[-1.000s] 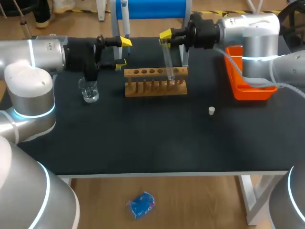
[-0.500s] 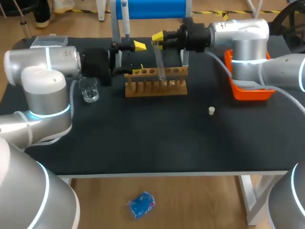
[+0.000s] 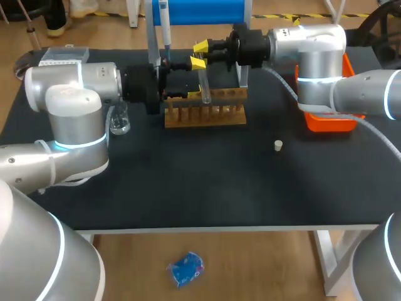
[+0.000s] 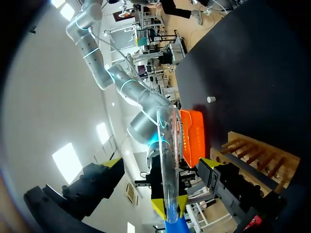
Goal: Invert the test tube, pick up the pipette, mount the tip to pipette, aspirate from beaker and dispense into the tube, eject the tip, return the pipette, and cap with the stopper.
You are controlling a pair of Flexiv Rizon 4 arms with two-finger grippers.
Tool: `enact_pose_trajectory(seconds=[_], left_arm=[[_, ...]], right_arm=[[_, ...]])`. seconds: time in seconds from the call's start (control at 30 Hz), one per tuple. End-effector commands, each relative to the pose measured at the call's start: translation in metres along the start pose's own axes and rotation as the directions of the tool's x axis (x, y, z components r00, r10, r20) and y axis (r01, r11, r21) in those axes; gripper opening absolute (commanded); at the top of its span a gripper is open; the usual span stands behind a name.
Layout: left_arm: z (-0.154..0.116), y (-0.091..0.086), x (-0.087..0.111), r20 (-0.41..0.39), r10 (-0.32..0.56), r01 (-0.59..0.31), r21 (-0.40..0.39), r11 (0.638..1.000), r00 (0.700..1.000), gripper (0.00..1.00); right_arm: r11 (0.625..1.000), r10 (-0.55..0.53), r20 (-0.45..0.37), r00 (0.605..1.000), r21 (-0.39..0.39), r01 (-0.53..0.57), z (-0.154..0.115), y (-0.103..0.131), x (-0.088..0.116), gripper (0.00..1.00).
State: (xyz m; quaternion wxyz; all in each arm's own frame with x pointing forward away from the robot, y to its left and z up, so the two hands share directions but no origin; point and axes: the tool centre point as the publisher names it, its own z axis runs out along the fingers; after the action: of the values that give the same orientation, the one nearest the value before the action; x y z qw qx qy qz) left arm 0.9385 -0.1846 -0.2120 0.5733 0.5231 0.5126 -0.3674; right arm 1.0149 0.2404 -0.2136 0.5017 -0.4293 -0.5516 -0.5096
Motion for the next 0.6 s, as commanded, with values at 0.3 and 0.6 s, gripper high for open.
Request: enact_pose_trajectory(seconds=[0.3,0.6], left_arm=[[0.0072,0.0012,0.0025,0.018,0.005,-0.005,0.003,1.0,1.0,1.0],[0.0082,-0.0022,0.0036,0.023,0.001,-0.001,0.022,1.0,1.0,0.67]], right_arm=[[1.0,0.01,-0.002,1.0,0.005,-0.01,0.0069,0.0025,-0.0039,0.0],[0.999,0.034,-0.006,0.999,-0.003,-0.034,0.0083,0.0031,-0.0062,0.0]])
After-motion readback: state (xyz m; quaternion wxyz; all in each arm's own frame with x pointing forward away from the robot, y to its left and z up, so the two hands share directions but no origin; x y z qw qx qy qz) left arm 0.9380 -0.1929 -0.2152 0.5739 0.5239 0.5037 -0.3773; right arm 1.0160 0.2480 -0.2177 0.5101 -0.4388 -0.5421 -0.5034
